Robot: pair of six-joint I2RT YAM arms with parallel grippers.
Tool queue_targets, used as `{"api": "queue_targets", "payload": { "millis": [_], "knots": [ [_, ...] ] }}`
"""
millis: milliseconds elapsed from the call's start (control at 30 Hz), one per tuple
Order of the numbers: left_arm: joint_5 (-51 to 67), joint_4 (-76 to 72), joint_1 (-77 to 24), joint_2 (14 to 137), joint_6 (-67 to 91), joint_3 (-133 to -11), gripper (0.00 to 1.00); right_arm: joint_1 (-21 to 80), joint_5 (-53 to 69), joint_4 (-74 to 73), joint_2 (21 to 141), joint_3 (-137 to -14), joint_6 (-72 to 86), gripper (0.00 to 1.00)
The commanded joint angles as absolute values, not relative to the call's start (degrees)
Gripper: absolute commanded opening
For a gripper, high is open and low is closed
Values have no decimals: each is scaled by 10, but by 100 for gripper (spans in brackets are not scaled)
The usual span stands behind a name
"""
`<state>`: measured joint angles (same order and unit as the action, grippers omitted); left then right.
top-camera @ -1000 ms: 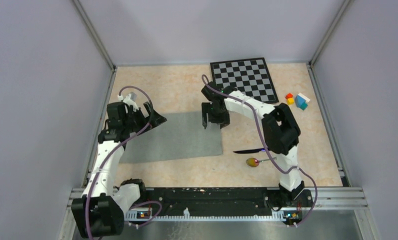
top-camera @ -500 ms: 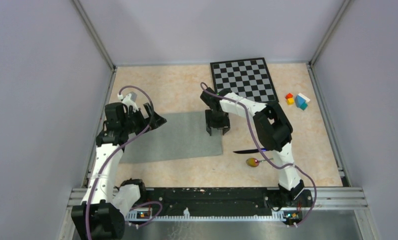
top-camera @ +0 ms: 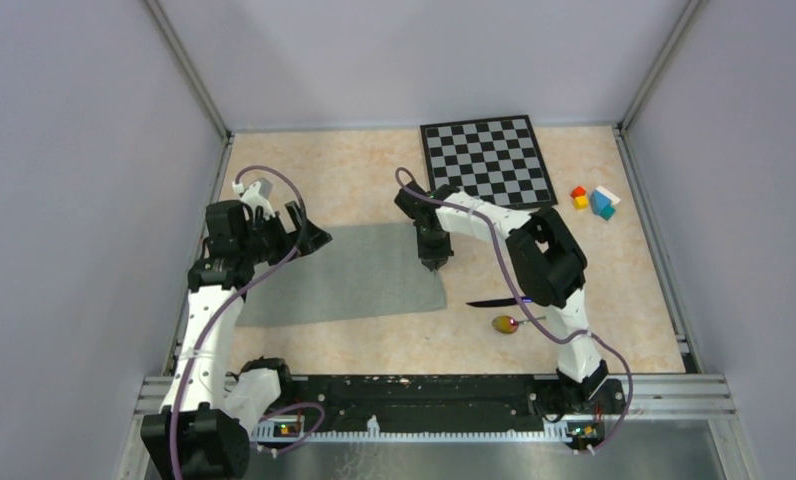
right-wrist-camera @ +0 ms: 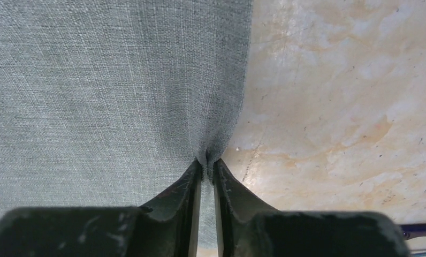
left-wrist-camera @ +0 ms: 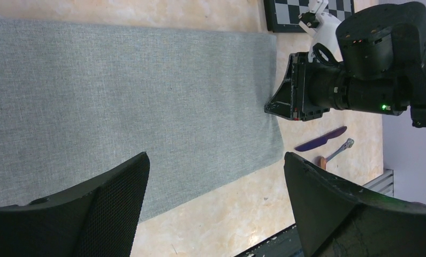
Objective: Fold the napkin into a case and place the utensils inside
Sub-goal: Pick up the rectangle-folded napkin from the center of the board.
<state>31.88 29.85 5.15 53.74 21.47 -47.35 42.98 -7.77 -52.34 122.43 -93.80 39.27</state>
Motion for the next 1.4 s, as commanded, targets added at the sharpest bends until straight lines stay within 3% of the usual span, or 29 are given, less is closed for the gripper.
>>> {"api": "queue_targets", "payload": {
  "millis": [0, 33, 433, 800, 1367],
  "knots": [
    [317, 297, 50, 526, 207, -505, 99, 450, -133, -474, 1294, -925, 397, 7],
    [315, 299, 50, 525, 205, -505, 99, 450, -133, -474, 1296, -924, 394, 0],
    [309, 298, 50, 529, 203, -500, 99, 481, -106, -363, 1112, -849, 241, 0],
    [321, 282, 50, 549, 212, -502, 99, 469, -131, -386, 986, -753, 241, 0],
    [346, 254, 50, 565, 228, -479, 99, 318, -214, -459, 774, -622, 178, 0]
  ]
}}
